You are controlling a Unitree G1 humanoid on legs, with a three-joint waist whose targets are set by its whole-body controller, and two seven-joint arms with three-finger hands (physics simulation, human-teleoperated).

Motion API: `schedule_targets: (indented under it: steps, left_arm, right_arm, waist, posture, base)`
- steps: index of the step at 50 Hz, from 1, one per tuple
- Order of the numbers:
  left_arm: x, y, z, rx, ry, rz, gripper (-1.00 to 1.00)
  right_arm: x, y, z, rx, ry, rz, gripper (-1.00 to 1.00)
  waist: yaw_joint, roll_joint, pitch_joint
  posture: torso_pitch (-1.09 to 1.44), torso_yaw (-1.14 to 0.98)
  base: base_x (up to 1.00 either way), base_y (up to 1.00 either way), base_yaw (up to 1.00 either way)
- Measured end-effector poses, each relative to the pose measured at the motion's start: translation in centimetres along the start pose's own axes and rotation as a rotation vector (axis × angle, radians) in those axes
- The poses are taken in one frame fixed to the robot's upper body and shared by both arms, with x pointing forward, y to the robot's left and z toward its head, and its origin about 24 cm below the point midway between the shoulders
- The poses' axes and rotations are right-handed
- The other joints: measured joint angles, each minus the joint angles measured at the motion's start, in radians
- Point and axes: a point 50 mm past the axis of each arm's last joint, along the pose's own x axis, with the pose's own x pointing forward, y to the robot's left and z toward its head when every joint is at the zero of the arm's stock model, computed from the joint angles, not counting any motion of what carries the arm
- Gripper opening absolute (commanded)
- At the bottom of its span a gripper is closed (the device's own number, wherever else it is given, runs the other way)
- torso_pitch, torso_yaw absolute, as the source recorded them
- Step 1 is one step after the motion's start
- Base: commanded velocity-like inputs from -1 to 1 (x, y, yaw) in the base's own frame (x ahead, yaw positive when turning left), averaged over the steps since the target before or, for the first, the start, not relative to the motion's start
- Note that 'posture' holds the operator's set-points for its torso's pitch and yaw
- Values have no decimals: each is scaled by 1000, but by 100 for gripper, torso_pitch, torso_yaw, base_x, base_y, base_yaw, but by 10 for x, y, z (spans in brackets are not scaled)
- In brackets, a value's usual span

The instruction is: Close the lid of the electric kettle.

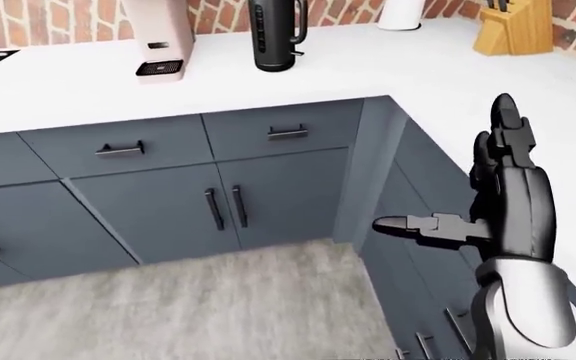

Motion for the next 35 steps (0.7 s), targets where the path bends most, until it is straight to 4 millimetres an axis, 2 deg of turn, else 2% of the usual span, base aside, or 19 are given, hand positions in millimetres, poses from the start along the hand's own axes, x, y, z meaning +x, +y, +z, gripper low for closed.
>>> schedule_targets:
  steps: [3, 4, 6, 8, 10, 11, 12, 13, 15, 20, 23, 25, 28, 30, 33, 35]
  left_arm:
    - [1, -2, -4, -3, 30, -15, 100]
    - [0, -1, -2, -1, 26, -14, 100]
    - [0, -1, 1, 3, 5, -8, 100]
    - [-1, 0, 4, 7, -13, -4, 100]
    - [-1, 0, 6, 9, -20, -3, 100]
    - [0, 2, 4, 5, -12, 4, 100]
    - [0, 4, 1, 1, 6, 14, 100]
    - [0, 5, -1, 1, 20, 24, 100]
    - [1, 6, -2, 6, 23, 30, 100]
    - [1, 3, 2, 9, -3, 16, 100]
    - [1, 3, 2, 9, -3, 15, 100]
    - [0, 1, -1, -1, 9, 4, 100]
    - [1, -1, -5, -4, 36, -14, 100]
    - [1, 0, -3, -2, 25, -9, 100]
    - [1, 0, -1, 3, -3, -4, 100]
    - [1, 0, -1, 5, -8, -6, 100]
  right_arm:
    - [1, -2, -6, 4, 41, -12, 100]
    - [1, -2, -6, 3, 38, -14, 100]
    - [0, -2, -1, -1, 11, -17, 100]
    - [-1, -2, 2, -4, -8, -17, 100]
    - [0, -1, 1, -4, -13, -10, 100]
    - [0, 2, -2, 7, -2, 2, 100]
    - [0, 5, -5, 12, 13, 19, 100]
    - [1, 6, -7, 15, 27, 32, 100]
    - [2, 6, -9, 16, 41, 35, 100]
    - [0, 2, -3, 4, 4, 8, 100]
    - [0, 1, -1, 0, -9, 5, 100]
    - [0, -1, -3, -3, 5, -4, 100]
    - [1, -2, -10, 0, 49, -16, 100]
    - [1, -2, -8, -2, 38, -16, 100]
    - [0, -1, -5, -6, 10, -14, 100]
    - [0, -1, -4, -6, 7, -12, 100]
  waist:
    - [-4, -14, -11]
    - [-3, -10, -14]
    - [-2, 15, -11]
    - [-6, 49, -1]
    - [-4, 98, -10]
    - [3, 88, -6]
    - [9, 89, -1]
    - [13, 92, -1]
    - [15, 82, -6]
    - [13, 21, -3]
    - [15, -28, -7]
    - [1, -8, -4]
    - [-2, -15, -11]
    - [0, -2, -14]
    - [-2, 41, -4]
    - [-6, 82, -5]
  posture:
    - [0, 0]
    - [0, 0]
    - [0, 0]
    - [0, 0]
    - [0, 0]
    - [0, 0]
    - [0, 0]
    - [0, 0]
    - [0, 0]
    - [0, 0]
    - [0, 0]
    - [0, 0]
    - [0, 0]
    - [0, 0]
    - [0, 0]
    - [0, 0]
  base:
    - [11, 22, 0]
    - [10, 20, 0]
    - [11, 18, 0]
    - [11, 18, 0]
    - [11, 18, 0]
    - [10, 19, 0]
    - [11, 19, 0]
    - [10, 20, 0]
    - [11, 18, 0]
    - [11, 18, 0]
    - [10, 19, 0]
    - [10, 18, 0]
    - [11, 18, 0]
    - [11, 18, 0]
    - [10, 18, 0]
    - [10, 18, 0]
